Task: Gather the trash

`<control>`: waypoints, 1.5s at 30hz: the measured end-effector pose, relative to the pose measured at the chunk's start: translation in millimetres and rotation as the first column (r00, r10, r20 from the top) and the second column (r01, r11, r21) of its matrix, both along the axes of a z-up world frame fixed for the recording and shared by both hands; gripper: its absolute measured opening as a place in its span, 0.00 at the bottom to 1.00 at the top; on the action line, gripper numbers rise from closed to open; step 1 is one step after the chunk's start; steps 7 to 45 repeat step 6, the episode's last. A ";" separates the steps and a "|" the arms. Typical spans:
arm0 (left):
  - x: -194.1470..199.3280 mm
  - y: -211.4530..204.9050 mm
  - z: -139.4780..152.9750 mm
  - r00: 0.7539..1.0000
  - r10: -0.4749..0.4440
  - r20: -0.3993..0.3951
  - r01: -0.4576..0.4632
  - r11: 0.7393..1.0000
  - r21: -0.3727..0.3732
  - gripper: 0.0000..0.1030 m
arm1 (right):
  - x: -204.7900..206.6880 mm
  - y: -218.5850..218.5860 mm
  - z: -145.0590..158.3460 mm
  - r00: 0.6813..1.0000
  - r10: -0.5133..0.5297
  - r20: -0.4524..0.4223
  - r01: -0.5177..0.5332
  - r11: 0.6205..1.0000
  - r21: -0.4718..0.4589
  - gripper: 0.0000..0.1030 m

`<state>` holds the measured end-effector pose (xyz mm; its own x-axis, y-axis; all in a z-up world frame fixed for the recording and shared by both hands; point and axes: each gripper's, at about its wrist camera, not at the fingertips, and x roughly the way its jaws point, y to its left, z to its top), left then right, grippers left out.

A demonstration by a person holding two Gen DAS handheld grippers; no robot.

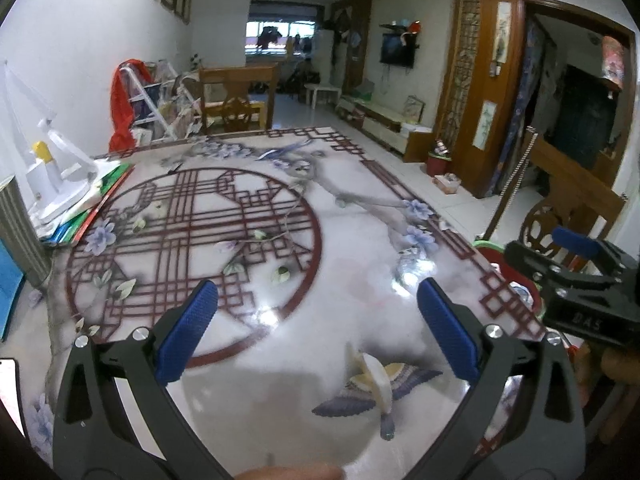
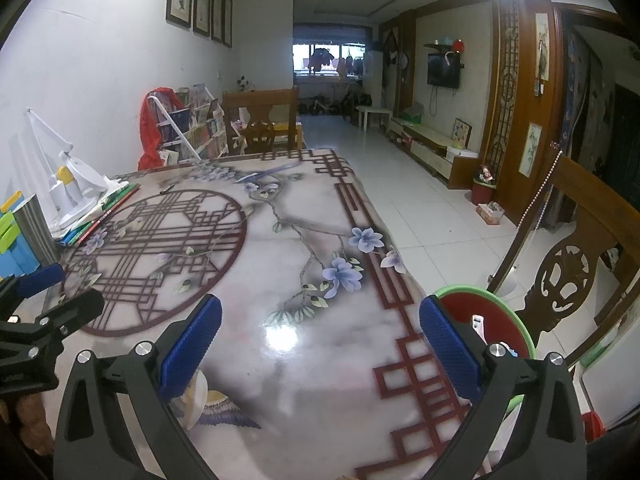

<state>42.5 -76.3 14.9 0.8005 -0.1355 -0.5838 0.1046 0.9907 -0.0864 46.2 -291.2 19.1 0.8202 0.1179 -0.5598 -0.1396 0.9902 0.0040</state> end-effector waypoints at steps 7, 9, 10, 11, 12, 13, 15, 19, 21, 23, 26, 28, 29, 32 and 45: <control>3.1 6.6 -1.9 1.000 0.015 -0.013 -0.015 1.000 0.000 0.95 | -0.1 0.4 -0.5 1.000 -0.001 -0.001 0.001 1.000 0.000 0.93; 3.1 6.6 -1.9 1.000 0.015 -0.013 -0.015 1.000 0.000 0.95 | -0.1 0.4 -0.5 1.000 -0.001 -0.001 0.001 1.000 0.000 0.93; 3.1 6.6 -1.9 1.000 0.015 -0.013 -0.015 1.000 0.000 0.95 | -0.1 0.4 -0.5 1.000 -0.001 -0.001 0.001 1.000 0.000 0.93; 3.1 6.6 -1.9 1.000 0.015 -0.013 -0.015 1.000 0.000 0.95 | -0.1 0.4 -0.5 1.000 -0.001 -0.001 0.001 1.000 0.000 0.93; 3.1 6.6 -1.9 1.000 0.015 -0.013 -0.015 1.000 0.000 0.95 | -0.1 0.4 -0.5 1.000 -0.001 -0.001 0.001 1.000 0.000 0.93; 3.1 6.6 -1.9 1.000 0.015 -0.013 -0.015 1.000 0.000 0.95 | -0.1 0.4 -0.5 1.000 -0.001 -0.001 0.001 1.000 0.000 0.93; 3.1 6.6 -1.9 1.000 0.015 -0.013 -0.015 1.000 0.000 0.95 | -0.1 0.4 -0.5 1.000 -0.001 -0.001 0.001 1.000 0.000 0.93; 3.1 6.6 -1.9 1.000 0.015 -0.013 -0.015 1.000 0.000 0.95 | -0.1 0.4 -0.5 1.000 -0.001 -0.001 0.001 1.000 0.000 0.93; 3.1 6.6 -1.9 1.000 0.015 -0.013 -0.015 1.000 0.000 0.95 | -0.1 0.4 -0.5 1.000 -0.001 -0.001 0.001 1.000 0.000 0.93; 3.1 6.6 -1.9 1.000 0.015 -0.013 -0.015 1.000 0.000 0.95 | -0.1 0.4 -0.5 1.000 -0.001 -0.001 0.001 1.000 0.000 0.93; 3.1 6.6 -1.9 1.000 0.015 -0.013 -0.015 1.000 0.000 0.95 | -0.1 0.4 -0.5 1.000 -0.001 -0.001 0.001 1.000 0.000 0.93; 3.1 6.6 -1.9 1.000 0.015 -0.013 -0.015 1.000 0.000 0.95 | -0.1 0.4 -0.5 1.000 -0.001 -0.001 0.001 1.000 0.000 0.93; 3.1 6.6 -1.9 1.000 0.015 -0.013 -0.015 1.000 0.000 0.95 | -0.1 0.4 -0.5 1.000 -0.001 -0.001 0.001 1.000 0.000 0.93; 3.1 6.6 -1.9 1.000 0.015 -0.013 -0.015 1.000 0.000 0.95 | -0.1 0.4 -0.5 1.000 -0.001 -0.001 0.001 1.000 0.000 0.93; 3.1 6.6 -1.9 1.000 0.015 -0.013 -0.015 1.000 0.000 0.95 | -0.1 0.4 -0.5 1.000 -0.001 -0.001 0.001 1.000 0.000 0.93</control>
